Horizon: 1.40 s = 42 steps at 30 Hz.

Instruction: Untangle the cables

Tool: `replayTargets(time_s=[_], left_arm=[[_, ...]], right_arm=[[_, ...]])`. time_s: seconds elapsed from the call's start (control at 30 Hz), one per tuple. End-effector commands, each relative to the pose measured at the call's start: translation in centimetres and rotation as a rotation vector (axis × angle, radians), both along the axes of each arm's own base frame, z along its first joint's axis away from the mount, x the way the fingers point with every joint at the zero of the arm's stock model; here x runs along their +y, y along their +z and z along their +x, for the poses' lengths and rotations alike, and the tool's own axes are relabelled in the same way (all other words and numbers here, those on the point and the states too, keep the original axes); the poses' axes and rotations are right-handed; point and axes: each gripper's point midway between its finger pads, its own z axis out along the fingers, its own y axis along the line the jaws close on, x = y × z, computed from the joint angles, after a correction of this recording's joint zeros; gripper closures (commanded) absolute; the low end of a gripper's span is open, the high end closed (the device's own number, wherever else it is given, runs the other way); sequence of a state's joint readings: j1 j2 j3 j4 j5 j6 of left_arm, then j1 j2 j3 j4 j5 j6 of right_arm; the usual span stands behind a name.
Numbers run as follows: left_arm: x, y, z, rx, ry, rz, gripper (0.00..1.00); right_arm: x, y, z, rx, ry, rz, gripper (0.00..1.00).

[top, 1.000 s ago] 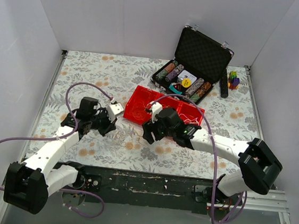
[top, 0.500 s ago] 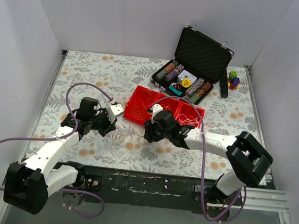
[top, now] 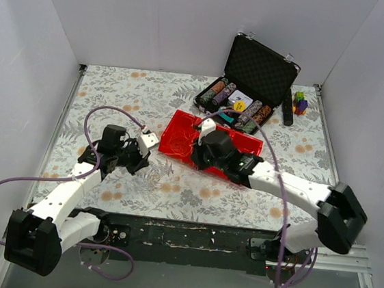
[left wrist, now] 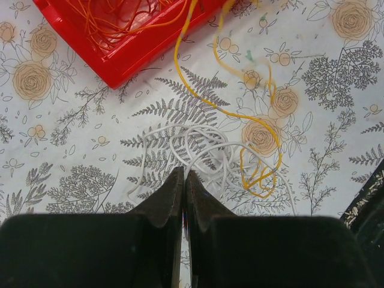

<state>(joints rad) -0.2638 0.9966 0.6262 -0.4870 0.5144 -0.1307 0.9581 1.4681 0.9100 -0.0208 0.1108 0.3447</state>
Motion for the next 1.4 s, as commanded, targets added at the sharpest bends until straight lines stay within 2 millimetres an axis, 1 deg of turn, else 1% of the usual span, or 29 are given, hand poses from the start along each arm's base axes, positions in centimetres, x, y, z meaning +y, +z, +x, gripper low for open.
replayTargets(time_s=[0.0, 0.03, 0.1, 0.13, 0.23, 0.27, 0.33, 0.37, 0.47, 0.6, 0.67, 0.7, 0.83, 0.97, 1.0, 1.03, 1.1, 1.17, 1.23, 1.33, 1.37], left_arm=[[0.1, 0.2, 0.2, -0.031, 0.009, -0.001, 1.0], [0.3, -0.3, 0.2, -0.027, 0.01, 0.015, 1.0], [1.0, -1.2, 0.2, -0.027, 0.017, 0.06, 1.0], [1.4, -1.8, 0.2, -0.028, 0.017, 0.085, 1.0], [2.8, -3.5, -0.1, -0.038, 0.025, 0.163, 1.0], [3.6, -4.4, -0.3, -0.04, 0.031, 0.205, 1.0], [4.3, -5.3, -0.5, -0.057, 0.014, 0.254, 1.0], [4.5, -5.5, -0.5, -0.065, 0.011, 0.266, 1.0], [5.0, -5.9, -0.4, -0.091, 0.011, 0.291, 1.0], [5.5, -6.8, -0.5, -0.073, 0.009, 0.33, 1.0], [6.0, -7.3, -0.4, -0.075, 0.021, 0.351, 1.0], [6.1, -7.6, -0.6, -0.073, 0.017, 0.362, 1.0], [7.0, -8.6, -0.8, -0.089, 0.005, 0.414, 1.0], [8.6, -10.3, -1.7, -0.109, -0.015, 0.504, 1.0], [8.9, -10.5, -1.8, -0.118, -0.015, 0.517, 1.0], [9.0, -10.5, -1.9, -0.125, -0.011, 0.521, 1.0], [8.6, -10.2, -2.0, -0.125, -0.018, 0.496, 1.0], [8.0, -9.3, -1.6, -0.132, -0.011, 0.462, 1.0], [8.0, -9.0, -1.3, -0.14, -0.008, 0.468, 1.0], [7.8, -8.1, -0.8, -0.156, 0.004, 0.454, 1.0], [7.4, -7.4, -0.6, -0.16, 0.007, 0.428, 1.0]], right_arm=[[-1.4, 18.4, 3.2, -0.389, -0.091, 0.196, 0.99], [-2.4, 21.0, 3.5, -0.448, -0.114, 0.208, 0.99], [-4.6, 24.9, 4.0, -0.545, -0.183, 0.212, 0.99], [-5.7, 26.7, 3.9, -0.59, -0.209, 0.218, 0.99], [-9.6, 30.7, 4.1, -0.707, -0.328, 0.223, 0.99], [-12.1, 32.9, 3.8, -0.778, -0.396, 0.226, 0.99], [-13.8, 34.6, 3.4, -0.832, -0.433, 0.237, 0.99], [-14.3, 35.2, 3.2, -0.846, -0.441, 0.239, 0.99], [-15.5, 36.7, 3.2, -0.877, -0.477, 0.217, 0.99], [-16.8, 38.7, 2.9, -0.924, -0.509, 0.214, 0.99], [-18.4, 40.1, 2.5, -0.945, -0.551, 0.221, 0.99], [-19.0, 41.2, 2.1, -0.968, -0.569, 0.25, 0.99], [-21.4, 43.7, 1.1, -1.005, -0.623, 0.276, 0.99], [-22.6, 45.2, 0.6, -1.025, -0.645, 0.269, 0.99], [-23.0, 45.5, 0.4, -1.027, -0.657, 0.276, 0.99], [-23.0, 45.7, 0.4, -1.032, -0.649, 0.279, 0.99], [-22.4, 45.6, 0.4, -1.03, -0.626, 0.292, 0.99], [-21.6, 44.9, 0.9, -1.021, -0.617, 0.271, 0.99], [-21.4, 44.4, 1.3, -1.011, -0.624, 0.26, 0.99], [-19.3, 43.4, 1.7, -0.995, -0.557, 0.272, 0.99], [-18.4, 42.4, 2.1, -0.973, -0.533, 0.245, 0.99]])
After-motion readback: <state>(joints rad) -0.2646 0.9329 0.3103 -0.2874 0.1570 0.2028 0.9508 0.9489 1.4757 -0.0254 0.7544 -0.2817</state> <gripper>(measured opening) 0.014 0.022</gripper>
